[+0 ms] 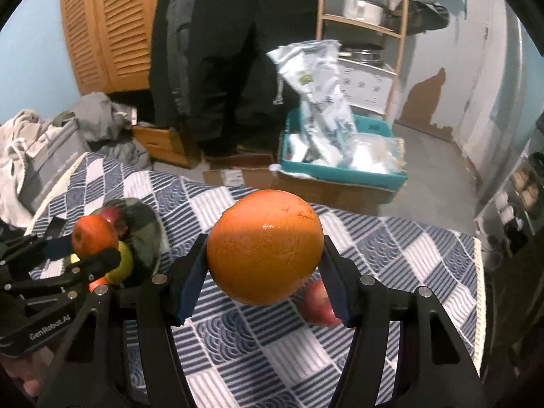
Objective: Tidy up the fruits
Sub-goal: 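Lift the large orange and tangerine and carry both over the glass bowl, then lower the orange into the bowl and open the right gripper while the left lowers the tangerine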
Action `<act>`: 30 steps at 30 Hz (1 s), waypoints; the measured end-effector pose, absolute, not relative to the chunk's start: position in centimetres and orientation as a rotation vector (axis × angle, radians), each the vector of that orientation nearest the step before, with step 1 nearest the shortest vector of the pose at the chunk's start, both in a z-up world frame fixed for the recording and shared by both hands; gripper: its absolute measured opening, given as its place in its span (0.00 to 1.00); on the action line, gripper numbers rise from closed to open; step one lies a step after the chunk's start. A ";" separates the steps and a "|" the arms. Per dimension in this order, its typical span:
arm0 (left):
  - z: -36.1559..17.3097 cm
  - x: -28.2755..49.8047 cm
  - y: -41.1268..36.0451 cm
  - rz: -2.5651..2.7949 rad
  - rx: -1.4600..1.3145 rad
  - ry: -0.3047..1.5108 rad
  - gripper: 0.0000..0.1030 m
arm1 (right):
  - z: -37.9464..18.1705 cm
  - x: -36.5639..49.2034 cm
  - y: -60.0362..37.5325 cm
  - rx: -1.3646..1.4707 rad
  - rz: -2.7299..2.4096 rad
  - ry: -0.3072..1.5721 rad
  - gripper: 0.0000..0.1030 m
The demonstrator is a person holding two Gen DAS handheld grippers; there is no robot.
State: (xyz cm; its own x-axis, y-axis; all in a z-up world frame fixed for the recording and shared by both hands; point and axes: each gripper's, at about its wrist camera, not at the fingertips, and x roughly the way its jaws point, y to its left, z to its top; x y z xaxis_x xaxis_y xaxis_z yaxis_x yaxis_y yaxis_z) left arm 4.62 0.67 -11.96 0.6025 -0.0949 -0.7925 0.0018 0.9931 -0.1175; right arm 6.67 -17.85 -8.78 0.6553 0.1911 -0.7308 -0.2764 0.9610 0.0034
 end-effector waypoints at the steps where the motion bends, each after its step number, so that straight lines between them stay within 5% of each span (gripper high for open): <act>1: -12.1 4.6 1.2 -0.049 -0.116 0.925 0.43 | -8.9 6.8 -17.3 -0.117 0.273 0.815 0.61; 30: -18.3 5.3 11.9 0.151 -0.216 1.056 0.43 | -14.1 11.2 -4.6 -0.193 0.469 0.916 0.61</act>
